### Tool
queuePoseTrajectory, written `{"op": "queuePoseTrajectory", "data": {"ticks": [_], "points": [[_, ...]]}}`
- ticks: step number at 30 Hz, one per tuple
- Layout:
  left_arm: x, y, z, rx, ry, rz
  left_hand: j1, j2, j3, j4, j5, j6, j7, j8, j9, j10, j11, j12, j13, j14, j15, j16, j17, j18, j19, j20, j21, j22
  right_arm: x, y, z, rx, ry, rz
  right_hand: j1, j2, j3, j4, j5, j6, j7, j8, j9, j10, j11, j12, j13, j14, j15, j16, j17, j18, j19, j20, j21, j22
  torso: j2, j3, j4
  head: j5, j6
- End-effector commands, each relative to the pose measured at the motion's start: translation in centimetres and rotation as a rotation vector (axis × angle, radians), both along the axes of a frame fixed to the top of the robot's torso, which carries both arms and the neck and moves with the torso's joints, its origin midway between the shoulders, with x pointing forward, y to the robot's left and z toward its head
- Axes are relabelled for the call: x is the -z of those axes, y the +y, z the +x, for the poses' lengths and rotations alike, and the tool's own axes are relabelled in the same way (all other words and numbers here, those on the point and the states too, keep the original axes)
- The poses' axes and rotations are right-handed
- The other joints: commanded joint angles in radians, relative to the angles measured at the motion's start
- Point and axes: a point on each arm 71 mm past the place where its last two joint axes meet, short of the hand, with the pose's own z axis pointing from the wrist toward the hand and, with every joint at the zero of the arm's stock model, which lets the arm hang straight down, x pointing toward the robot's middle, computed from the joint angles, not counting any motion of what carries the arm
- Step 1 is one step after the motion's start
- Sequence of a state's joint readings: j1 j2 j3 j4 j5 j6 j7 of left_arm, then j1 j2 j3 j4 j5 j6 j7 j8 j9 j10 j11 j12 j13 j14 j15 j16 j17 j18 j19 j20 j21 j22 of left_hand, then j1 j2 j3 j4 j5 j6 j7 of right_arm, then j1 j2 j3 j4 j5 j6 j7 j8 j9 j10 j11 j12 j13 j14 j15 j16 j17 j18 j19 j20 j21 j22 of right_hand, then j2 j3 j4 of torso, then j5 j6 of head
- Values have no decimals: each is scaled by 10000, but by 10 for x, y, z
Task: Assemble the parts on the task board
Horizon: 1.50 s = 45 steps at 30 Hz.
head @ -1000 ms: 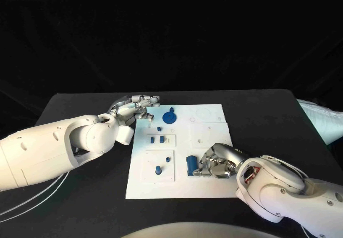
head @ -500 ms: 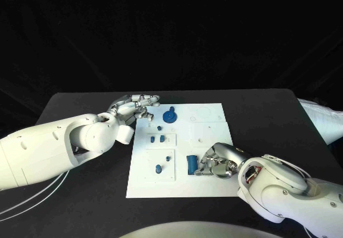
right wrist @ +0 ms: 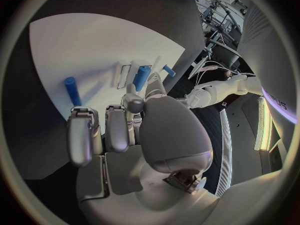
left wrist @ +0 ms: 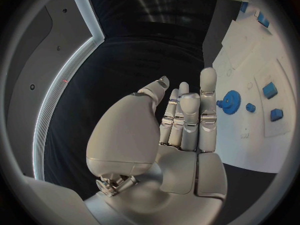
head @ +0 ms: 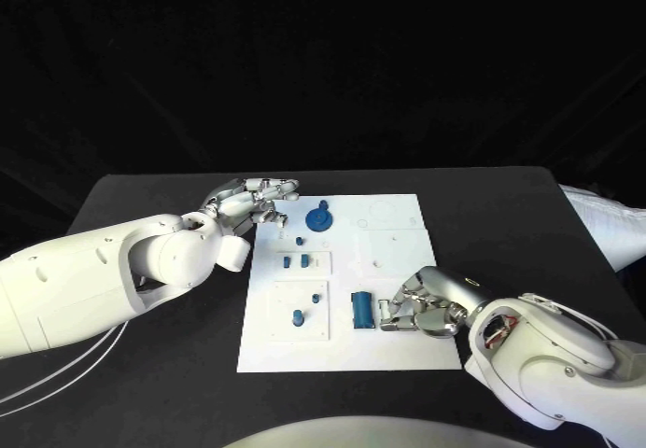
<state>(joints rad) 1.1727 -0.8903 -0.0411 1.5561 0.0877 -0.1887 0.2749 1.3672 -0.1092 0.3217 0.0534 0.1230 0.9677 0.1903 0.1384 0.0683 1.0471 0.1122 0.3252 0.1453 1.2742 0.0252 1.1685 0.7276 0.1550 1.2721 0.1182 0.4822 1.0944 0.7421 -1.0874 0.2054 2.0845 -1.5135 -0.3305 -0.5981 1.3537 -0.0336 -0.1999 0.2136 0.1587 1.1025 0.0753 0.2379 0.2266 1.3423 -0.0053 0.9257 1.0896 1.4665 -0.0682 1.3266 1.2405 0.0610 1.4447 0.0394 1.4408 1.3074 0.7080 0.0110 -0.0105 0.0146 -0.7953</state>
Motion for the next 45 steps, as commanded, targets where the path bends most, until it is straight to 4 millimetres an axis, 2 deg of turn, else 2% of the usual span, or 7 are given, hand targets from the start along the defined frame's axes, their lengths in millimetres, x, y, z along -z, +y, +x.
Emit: {"op": "queuePoseTrajectory", "data": {"ticks": [1, 5, 14, 23, 28, 40, 45], "points": [[-1, -2, -1, 202, -84, -80, 124, -6, -30, -11, -17, -47, -1, 33, 3, -40, -1, 55, 13, -50, 18, 8, -10, 192, 6, 68, -42, -17, -8, -11, 1, 381, -311, 503, 545, 263, 265, -191, 648, -506, 149, -321, -126, -143, 104, -235, -147, 470, 12, -59, -37, -56, -44, 4, -38, 365, -5, -12, -7, -45, 31], [-1, -1, -1, 181, -98, -73, 145, -7, -46, -20, -17, -55, -1, 45, 3, -53, 0, 78, 15, -56, 19, 12, -19, 195, 1, 69, -68, -31, -12, -27, 3, 603, -489, 518, 835, 527, 472, -242, 839, -744, 294, -615, -262, -316, 225, -689, -459, 459, 127, -103, -84, -48, -73, 101, -69, 320, -9, -18, -37, -120, 70], [-3, -1, -4, 224, -130, -71, 145, -7, -46, -20, -17, -55, -1, 45, 3, -53, 0, 78, 15, -56, 19, 12, -19, 195, 1, 69, -68, -31, -9, -54, 8, 919, -555, -696, 477, 659, 409, 224, 804, -179, 183, -684, -330, -288, 160, -1042, -715, 448, 100, -156, -132, -34, -91, 131, -90, 299, -5, -27, -142, -274, 122], [-3, -2, -4, 255, -121, -74, 145, -7, -46, -20, -17, -55, -1, 45, 3, -53, 0, 78, 15, -56, 19, 12, -19, 195, 1, 69, -68, -31, -5, -63, 12, 850, -916, -1713, 148, 378, 196, 650, 1070, 228, 67, -647, -266, -231, 79, -1138, -758, 453, 32, -172, -132, -28, -100, 71, -110, 276, -4, -28, -121, -352, 131], [-3, -2, -4, 251, -115, -68, 145, -7, -46, -20, -17, -55, -1, 45, 3, -53, 0, 78, 15, -56, 19, 12, -19, 195, 1, 69, -68, -31, 0, -62, 13, 599, -842, -2197, -8, 270, 115, 750, 1101, 297, 45, -639, -211, -151, 64, -989, -638, 474, 17, -103, -41, -42, -67, 52, -78, 332, -1, -25, -136, -325, 110], [-2, -2, -4, 263, -106, -69, 145, -7, -46, -20, -17, -55, -1, 45, 3, -53, 0, 78, 15, -56, 19, 12, -19, 195, 1, 69, -68, -31, 11, -58, 15, 234, -636, -2750, -149, 199, 32, 757, 1193, 306, 37, -656, -171, -135, 60, -967, -608, 479, 12, -89, -19, -45, -61, 44, -74, 342, -3, -41, -131, -262, 37], [-2, -2, -4, 268, -107, -72, 145, -7, -46, -20, -17, -55, -1, 45, 3, -53, 0, 78, 15, -56, 19, 12, -19, 195, 1, 69, -68, -31, 15, -54, 16, 178, -615, -2761, -149, 198, 31, 755, 1194, 307, 36, -656, -170, -134, 60, -964, -605, 479, 12, -89, -18, -46, -59, 44, -72, 346, -2, -27, -138, -225, 25]]}}
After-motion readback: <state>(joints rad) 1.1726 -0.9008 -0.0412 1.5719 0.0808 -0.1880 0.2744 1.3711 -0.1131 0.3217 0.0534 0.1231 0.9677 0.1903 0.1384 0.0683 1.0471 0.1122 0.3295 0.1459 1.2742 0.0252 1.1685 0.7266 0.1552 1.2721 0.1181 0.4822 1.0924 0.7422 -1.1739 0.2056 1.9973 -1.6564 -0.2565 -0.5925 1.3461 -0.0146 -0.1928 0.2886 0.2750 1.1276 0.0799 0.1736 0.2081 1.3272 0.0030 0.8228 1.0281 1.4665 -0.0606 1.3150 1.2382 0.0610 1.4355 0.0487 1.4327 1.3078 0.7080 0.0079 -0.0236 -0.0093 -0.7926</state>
